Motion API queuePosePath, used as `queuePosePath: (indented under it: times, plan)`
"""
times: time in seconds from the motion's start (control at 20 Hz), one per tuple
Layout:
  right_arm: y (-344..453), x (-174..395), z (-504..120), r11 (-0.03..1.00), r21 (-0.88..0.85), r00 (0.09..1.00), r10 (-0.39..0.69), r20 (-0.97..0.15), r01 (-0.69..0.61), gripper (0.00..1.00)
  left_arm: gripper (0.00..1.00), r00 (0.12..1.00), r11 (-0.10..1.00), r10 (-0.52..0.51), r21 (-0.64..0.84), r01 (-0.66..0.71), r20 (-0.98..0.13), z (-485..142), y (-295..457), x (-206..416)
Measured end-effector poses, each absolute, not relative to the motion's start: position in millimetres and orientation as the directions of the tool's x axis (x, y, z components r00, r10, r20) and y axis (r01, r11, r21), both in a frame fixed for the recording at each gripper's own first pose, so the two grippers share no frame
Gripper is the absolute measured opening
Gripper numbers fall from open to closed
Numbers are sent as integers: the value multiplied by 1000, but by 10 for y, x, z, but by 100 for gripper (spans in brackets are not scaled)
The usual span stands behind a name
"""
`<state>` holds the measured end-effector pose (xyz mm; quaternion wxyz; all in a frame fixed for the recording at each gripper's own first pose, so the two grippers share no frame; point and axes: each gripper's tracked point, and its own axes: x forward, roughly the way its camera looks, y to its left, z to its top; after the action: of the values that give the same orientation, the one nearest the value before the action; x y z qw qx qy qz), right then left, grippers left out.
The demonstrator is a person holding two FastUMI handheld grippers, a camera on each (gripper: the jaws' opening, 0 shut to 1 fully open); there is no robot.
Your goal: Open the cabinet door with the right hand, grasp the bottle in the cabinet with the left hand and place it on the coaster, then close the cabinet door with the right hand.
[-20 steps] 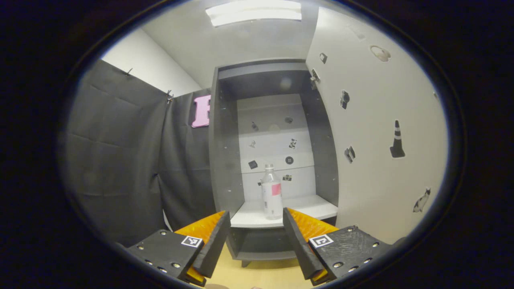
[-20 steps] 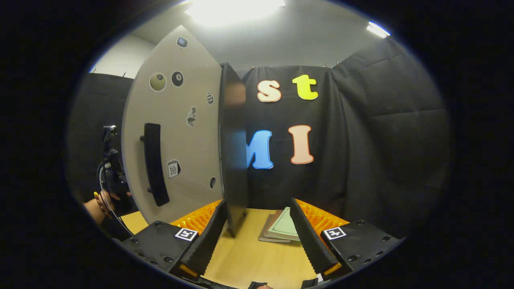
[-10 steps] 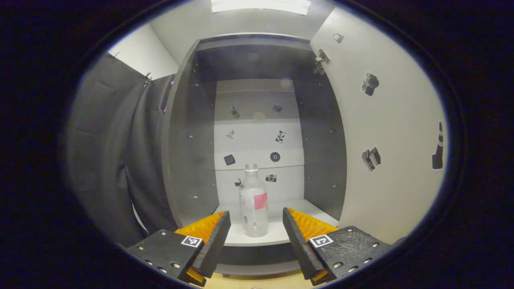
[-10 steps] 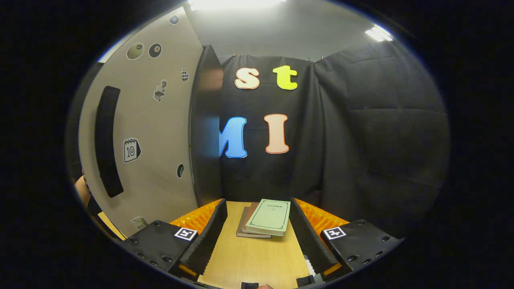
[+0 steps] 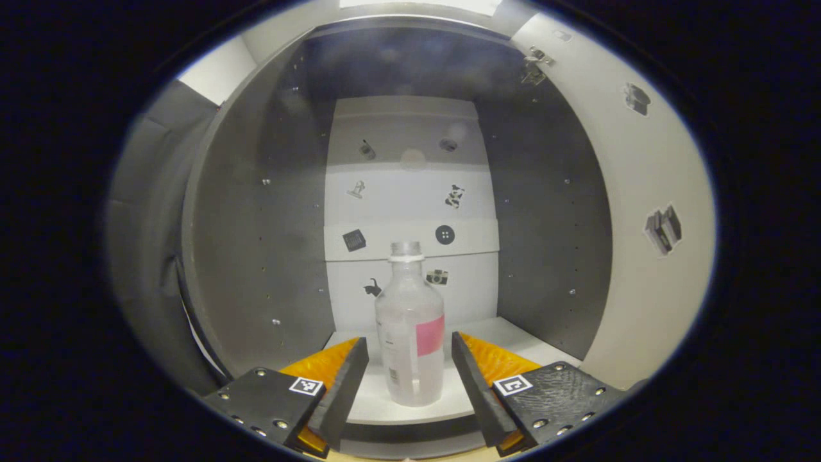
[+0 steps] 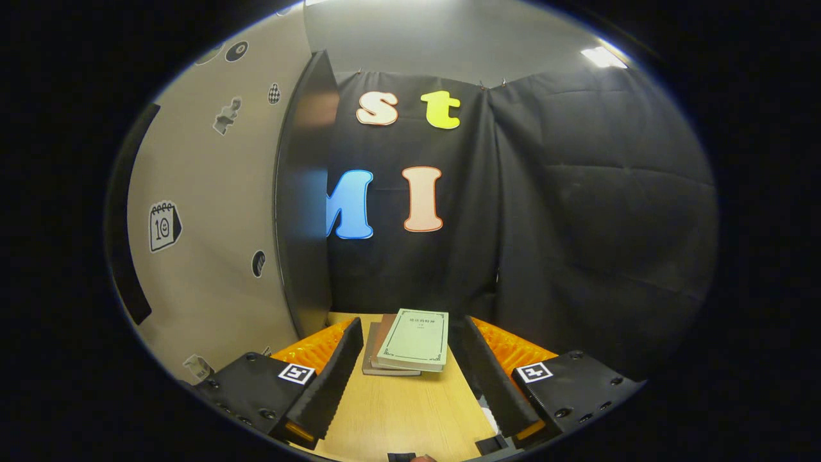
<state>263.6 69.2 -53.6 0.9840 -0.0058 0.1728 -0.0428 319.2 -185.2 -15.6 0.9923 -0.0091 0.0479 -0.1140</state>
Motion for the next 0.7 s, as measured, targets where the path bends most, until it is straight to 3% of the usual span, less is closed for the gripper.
queuePosePath:
  times: [0.4,0.55,0.7]
  plan:
    - [679,2605,-581,993,10,931,-110,-349,121,98,81,959,961,-271,-71,266,-83,-164,-1898,3469]
    - [677,2582,-572,993,23,933,-102,-344,117,98,72,957,960,-276,-73,270,-91,-169,-1884,3470]
    - [712,2564,-569,995,28,936,-82,-343,97,98,74,959,961,-270,-80,263,-82,-88,-1805,3334]
